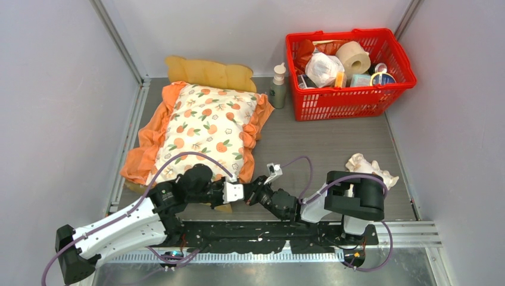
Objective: Set up the pet bed
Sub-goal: Tie the ropes to the bed frame.
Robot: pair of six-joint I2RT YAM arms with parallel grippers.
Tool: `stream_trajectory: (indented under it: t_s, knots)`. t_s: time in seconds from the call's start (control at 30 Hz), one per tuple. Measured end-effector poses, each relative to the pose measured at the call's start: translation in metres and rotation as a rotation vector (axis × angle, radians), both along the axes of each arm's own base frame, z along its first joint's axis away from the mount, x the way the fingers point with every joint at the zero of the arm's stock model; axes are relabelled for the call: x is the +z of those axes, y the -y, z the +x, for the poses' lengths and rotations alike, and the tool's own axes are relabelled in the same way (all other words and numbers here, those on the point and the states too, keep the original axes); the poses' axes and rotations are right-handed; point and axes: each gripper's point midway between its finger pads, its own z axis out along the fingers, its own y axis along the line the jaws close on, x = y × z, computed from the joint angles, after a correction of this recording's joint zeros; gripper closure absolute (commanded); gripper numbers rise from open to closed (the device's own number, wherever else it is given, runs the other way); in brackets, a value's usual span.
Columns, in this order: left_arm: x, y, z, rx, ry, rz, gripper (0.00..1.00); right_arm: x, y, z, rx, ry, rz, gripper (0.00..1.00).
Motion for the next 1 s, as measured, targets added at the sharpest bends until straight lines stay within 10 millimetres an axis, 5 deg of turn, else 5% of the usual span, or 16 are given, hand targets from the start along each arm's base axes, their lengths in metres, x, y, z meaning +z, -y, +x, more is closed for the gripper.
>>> stream_trajectory:
  t_s: [1.0]
  knots:
    - [-0.005,-0.004,0.013,0.062,0.026,0.035,1.0,0.0,-0.008,-0.012,0.146,-0.031,0.078,0.95]
